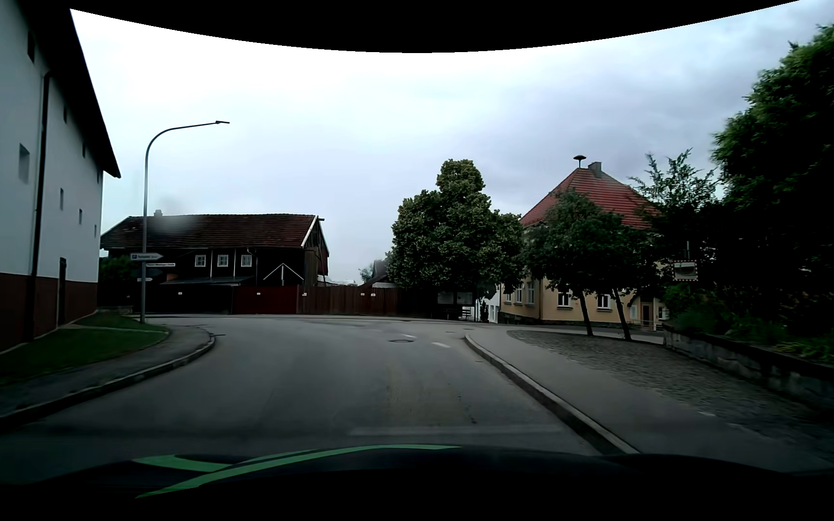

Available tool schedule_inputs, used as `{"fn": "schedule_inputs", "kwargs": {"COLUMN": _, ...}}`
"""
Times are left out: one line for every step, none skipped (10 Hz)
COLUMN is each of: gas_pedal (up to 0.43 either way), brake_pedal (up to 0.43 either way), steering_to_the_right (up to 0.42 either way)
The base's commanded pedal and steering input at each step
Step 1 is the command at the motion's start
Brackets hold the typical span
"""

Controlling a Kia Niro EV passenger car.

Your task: Follow the waypoints while adhering to traffic rules and regulations

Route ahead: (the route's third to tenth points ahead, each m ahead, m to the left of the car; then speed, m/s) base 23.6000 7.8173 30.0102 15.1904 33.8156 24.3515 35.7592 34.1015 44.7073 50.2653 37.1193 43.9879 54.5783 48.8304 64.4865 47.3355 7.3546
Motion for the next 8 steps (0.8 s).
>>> {"fn": "schedule_inputs", "kwargs": {"gas_pedal": 0.0, "brake_pedal": 0.0, "steering_to_the_right": -0.026}}
{"fn": "schedule_inputs", "kwargs": {"gas_pedal": 0.0, "brake_pedal": 0.0, "steering_to_the_right": -0.034}}
{"fn": "schedule_inputs", "kwargs": {"gas_pedal": 0.0, "brake_pedal": 0.0, "steering_to_the_right": -0.04}}
{"fn": "schedule_inputs", "kwargs": {"gas_pedal": 0.0, "brake_pedal": 0.0, "steering_to_the_right": -0.042}}
{"fn": "schedule_inputs", "kwargs": {"gas_pedal": 0.0, "brake_pedal": 0.0, "steering_to_the_right": -0.046}}
{"fn": "schedule_inputs", "kwargs": {"gas_pedal": 0.0, "brake_pedal": 0.0, "steering_to_the_right": -0.052}}
{"fn": "schedule_inputs", "kwargs": {"gas_pedal": 0.0, "brake_pedal": 0.0, "steering_to_the_right": -0.06}}
{"fn": "schedule_inputs", "kwargs": {"gas_pedal": 0.0, "brake_pedal": 0.0, "steering_to_the_right": -0.071}}
